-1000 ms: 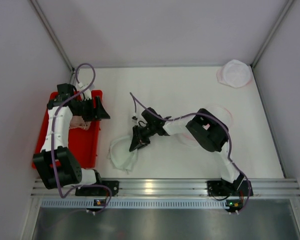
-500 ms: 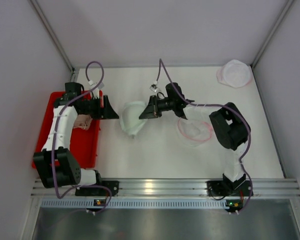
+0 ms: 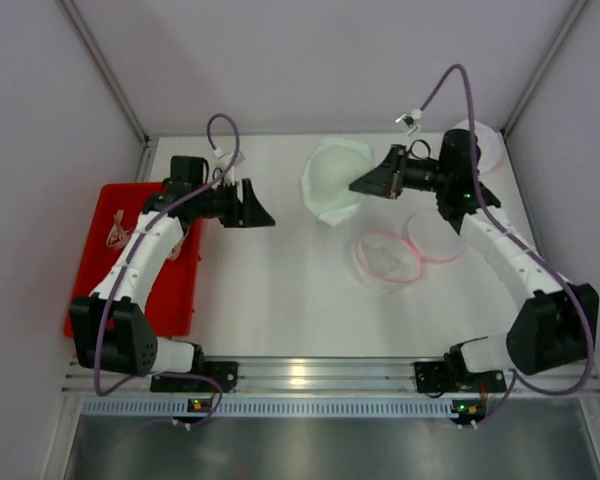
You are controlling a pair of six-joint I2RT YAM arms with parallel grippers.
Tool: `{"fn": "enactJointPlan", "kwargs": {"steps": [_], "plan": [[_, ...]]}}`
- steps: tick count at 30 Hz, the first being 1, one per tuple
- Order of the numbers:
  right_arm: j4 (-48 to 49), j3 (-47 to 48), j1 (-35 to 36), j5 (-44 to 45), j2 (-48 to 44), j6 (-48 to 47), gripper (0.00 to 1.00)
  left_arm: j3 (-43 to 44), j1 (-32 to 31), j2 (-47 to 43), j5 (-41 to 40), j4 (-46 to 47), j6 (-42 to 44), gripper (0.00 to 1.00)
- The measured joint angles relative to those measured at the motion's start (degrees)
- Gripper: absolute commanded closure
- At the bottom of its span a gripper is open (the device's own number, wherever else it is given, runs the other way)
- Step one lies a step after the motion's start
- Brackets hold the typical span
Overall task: Place the bra in the laundry bag and zip it closed
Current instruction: Pick up the bra from the center of the board, then place the bra in the laundry bag.
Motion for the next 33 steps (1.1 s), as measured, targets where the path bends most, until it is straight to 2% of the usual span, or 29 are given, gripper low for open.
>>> {"fn": "enactJointPlan", "kwargs": {"steps": [7, 12, 17, 24, 33], "plan": [[-13.2, -5.68, -15.26, -3.32, -14.03, -8.68, 1.0, -0.72, -14.82, 3.23, -4.17, 12.57, -11.91, 0.38], [-28.63, -7.02, -28.79, -5.81, -17.86, -19.76, 1.0, -0.74, -24.3, 11.08, -7.91, 20.92, -19.52, 0.39], [-40.28, -8.92, -37.44, -9.16, -20.28, -29.99, 1.0, -1.97, -32.46, 17.07, -10.84, 28.85, -26.62, 0.42], [-47.56, -11.3, -42.77, -11.8, -20.35, -38.95, 1.0, -2.82, -38.1, 22.75, -15.28, 36.15, -33.83, 0.5], [-50.6, -13.29, -42.99, -13.49, -19.56, -45.11, 1.0, -1.11, -39.1, 29.57, -20.46, 37.16, -37.09, 0.55]]}}
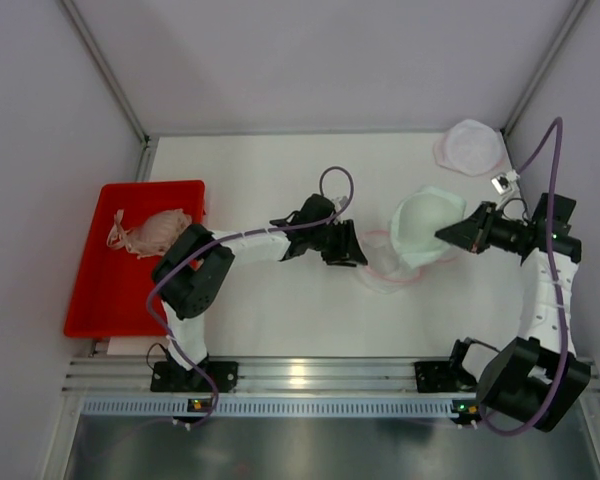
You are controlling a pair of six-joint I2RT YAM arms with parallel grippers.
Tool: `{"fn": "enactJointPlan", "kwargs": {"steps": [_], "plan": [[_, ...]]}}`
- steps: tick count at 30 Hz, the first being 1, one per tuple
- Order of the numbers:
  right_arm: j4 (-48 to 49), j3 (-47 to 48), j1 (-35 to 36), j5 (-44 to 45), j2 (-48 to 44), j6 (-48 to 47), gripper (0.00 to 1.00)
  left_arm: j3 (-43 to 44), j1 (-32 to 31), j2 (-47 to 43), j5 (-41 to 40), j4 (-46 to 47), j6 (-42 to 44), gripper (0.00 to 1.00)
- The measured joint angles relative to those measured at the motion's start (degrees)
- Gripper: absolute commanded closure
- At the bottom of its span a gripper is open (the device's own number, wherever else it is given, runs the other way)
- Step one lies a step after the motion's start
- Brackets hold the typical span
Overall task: Place the bra in the laundry bag and zip it closed
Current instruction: Place the bra in the laundry bag.
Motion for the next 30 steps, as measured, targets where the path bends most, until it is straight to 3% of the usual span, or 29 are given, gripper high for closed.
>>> {"fn": "enactJointPlan", "kwargs": {"steps": [4, 7, 8, 11, 16, 20, 25, 30], "plan": [[0.04, -0.48, -0.02, -0.33, 0.66, -1.49, 1.0, 1.27, 0.11, 0.52, -0.98, 0.02, -0.33, 0.63], [0.31, -1.99, -0.02, -0.61, 1.05, -2.14, 1.0, 2.21, 0.09, 0.52, -1.03, 0.07, -0.55, 0.78], [0.72, -2.6, -0.02, -0.68, 1.33, -2.19, 1.0, 2.4, 0.09, 0.52, -1.01, 0.04, -0.46, 0.88], [2.91, -4.5, 0.0, -0.7, 2.08, -2.08, 1.0, 2.97, 0.11, 0.52, -0.76, -0.17, -0.04, 1.0], [10.73, -8.13, 0.7, -0.7, 2.73, 0.66, 1.0, 3.17, 0.39, 0.52, 0.83, -1.18, 0.59, 1.0], [23.28, -13.66, 3.63, 0.26, 2.71, 5.75, 1.0, 3.15, 0.94, 0.52, 3.5, -1.33, 0.55, 1.0], [33.14, -18.21, 13.57, 4.79, 3.58, 7.89, 1.0, 2.47, 1.88, 0.52, 6.43, -0.85, 0.04, 1.0], [41.46, -22.12, 19.26, 9.42, 6.25, 8.44, 1.0, 2.34, 2.89, 0.52, 9.42, 0.04, -1.05, 1.0]]}}
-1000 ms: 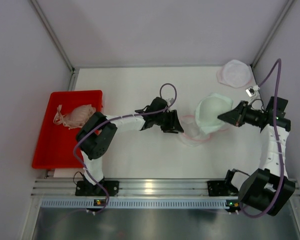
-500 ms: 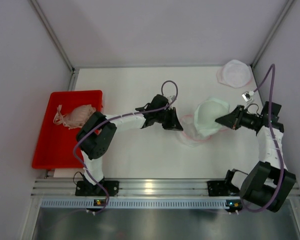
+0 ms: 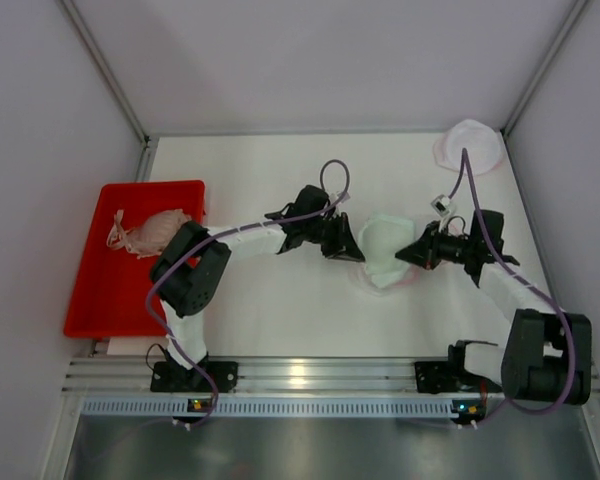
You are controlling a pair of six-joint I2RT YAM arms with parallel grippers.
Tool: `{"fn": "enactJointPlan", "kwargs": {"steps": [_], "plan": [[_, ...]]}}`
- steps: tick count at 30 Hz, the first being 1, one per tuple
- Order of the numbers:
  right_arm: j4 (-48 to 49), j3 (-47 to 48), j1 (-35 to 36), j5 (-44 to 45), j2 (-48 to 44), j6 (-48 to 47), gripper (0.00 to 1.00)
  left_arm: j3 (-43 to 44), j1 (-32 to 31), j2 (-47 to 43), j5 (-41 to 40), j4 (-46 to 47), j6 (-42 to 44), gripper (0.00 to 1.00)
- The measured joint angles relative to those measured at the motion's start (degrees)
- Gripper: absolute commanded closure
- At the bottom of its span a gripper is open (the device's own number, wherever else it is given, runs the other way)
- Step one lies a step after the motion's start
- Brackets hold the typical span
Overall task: Place the bra in the laundry bag and zip it closed
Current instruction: Place the bra in the laundry bag.
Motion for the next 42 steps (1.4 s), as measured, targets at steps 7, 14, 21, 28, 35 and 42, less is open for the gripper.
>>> {"fn": "enactJointPlan", "kwargs": {"steps": [7, 14, 21, 28, 35, 42], "plan": [[2.75, 0.46, 3.52, 5.57, 7.37, -1.77, 1.0, 0.0, 0.92, 0.0, 4.13, 3.15, -2.1, 1.0], [-3.91, 9.94, 11.28, 4.94, 16.81, -6.64, 1.0, 0.0, 1.84, 0.0, 6.01, 4.83, -2.82, 1.0], [-16.41, 21.62, 12.87, -0.76, 28.26, -12.44, 1.0, 0.0, 4.59, -0.42, 6.67, 4.83, -1.05, 1.0], [-22.34, 25.18, 19.54, -1.9, 35.41, -14.51, 1.0, -1.55, 5.97, -1.84, 6.8, 4.2, 1.11, 1.0], [-24.98, 27.52, 23.96, 1.51, 36.48, -14.21, 0.41, -2.32, 6.45, -2.14, 2.69, -2.4, 5.92, 1.0], [-34.4, 31.01, 21.11, 7.02, 32.15, -18.18, 0.21, -2.32, 7.63, -2.14, -2.47, -8.48, 10.64, 1.0]]}}
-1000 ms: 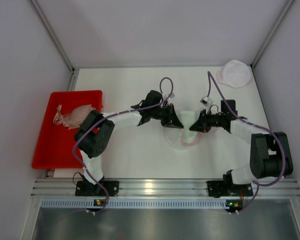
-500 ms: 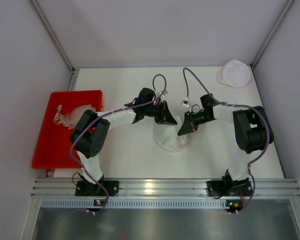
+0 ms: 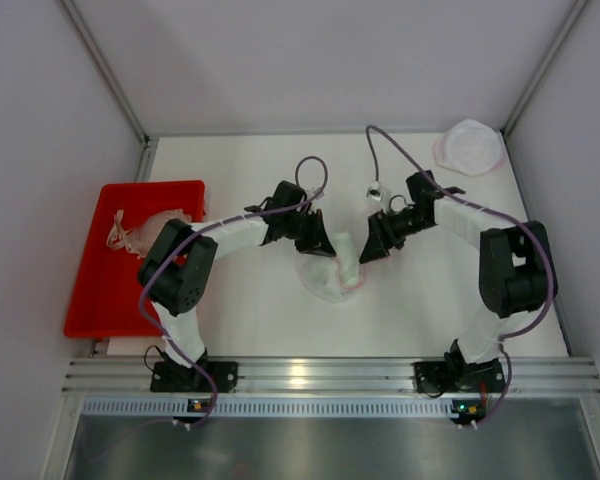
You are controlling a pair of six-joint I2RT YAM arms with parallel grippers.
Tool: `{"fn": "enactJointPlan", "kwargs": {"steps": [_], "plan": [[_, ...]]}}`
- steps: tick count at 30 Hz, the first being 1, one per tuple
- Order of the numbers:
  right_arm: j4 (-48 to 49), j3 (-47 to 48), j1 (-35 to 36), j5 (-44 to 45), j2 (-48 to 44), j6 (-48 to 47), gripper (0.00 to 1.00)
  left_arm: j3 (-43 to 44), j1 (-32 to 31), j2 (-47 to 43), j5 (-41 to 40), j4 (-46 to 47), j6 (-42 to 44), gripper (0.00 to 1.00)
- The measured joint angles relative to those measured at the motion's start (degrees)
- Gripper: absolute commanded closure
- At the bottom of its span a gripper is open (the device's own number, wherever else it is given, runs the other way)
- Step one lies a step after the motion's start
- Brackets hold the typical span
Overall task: Place the bra in the laundry bag and zip it closed
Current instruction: Place the bra in the laundry bag.
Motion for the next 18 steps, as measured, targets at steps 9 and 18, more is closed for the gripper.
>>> {"fn": "enactJointPlan", "kwargs": {"steps": [9, 18], "plan": [[2.27, 9.53, -12.44, 10.97, -3.52, 3.76, 0.31, 0.0, 0.09, -0.02, -1.05, -1.86, 3.56, 1.0], [5.53, 11.41, -12.39, 17.92, 9.79, 11.45, 0.27, 0.0, 0.07, -1.64, -1.01, -3.74, 8.48, 1.0]]}}
